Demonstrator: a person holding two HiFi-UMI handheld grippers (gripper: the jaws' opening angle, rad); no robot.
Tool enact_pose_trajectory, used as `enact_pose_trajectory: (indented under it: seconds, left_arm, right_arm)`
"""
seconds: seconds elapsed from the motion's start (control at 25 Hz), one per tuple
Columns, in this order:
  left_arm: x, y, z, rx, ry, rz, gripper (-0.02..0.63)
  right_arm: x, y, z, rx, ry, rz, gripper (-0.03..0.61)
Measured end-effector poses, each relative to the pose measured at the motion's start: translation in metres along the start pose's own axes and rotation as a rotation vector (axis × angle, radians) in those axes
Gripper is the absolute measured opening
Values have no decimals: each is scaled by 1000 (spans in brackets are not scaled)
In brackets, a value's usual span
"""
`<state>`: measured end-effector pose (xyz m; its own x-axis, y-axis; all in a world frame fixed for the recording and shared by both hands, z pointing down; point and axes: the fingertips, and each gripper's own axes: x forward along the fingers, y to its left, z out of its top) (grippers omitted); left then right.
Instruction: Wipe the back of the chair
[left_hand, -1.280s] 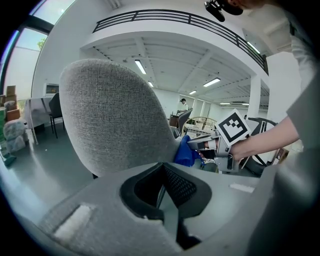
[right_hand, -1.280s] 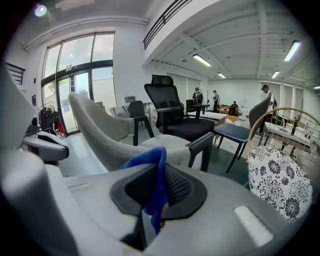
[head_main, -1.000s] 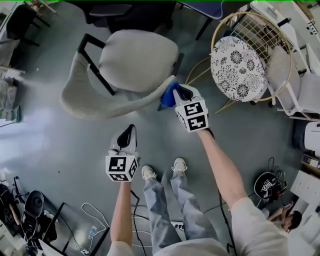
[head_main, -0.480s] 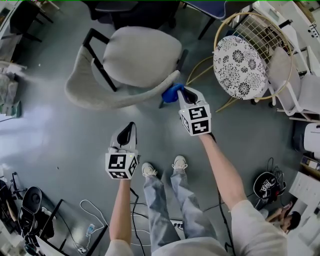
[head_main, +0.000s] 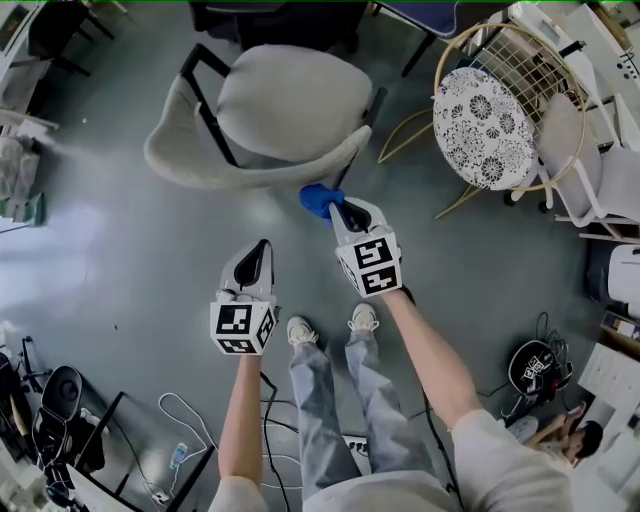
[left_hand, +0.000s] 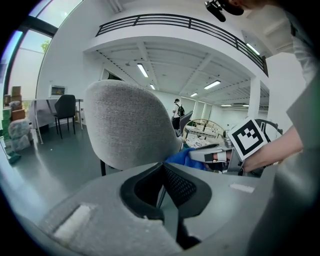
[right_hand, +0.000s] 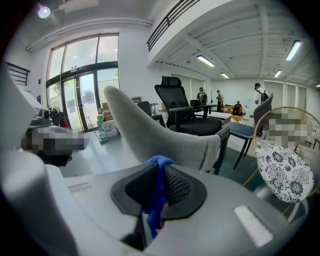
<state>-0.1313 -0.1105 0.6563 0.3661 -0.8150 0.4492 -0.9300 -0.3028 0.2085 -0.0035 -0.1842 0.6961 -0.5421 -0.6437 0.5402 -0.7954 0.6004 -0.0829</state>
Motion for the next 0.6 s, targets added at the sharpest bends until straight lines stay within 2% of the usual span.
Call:
enact_pose_trajectory:
  seconds: [0.32, 0.6]
  left_arm:
    - [-23, 20, -5, -12, 0, 30, 3]
    - [-29, 39, -9, -21, 5, 53, 2]
  right_arm:
    - [25, 59, 21, -8, -28, 84, 32]
    - [50, 52, 38, 14, -22, 70, 32]
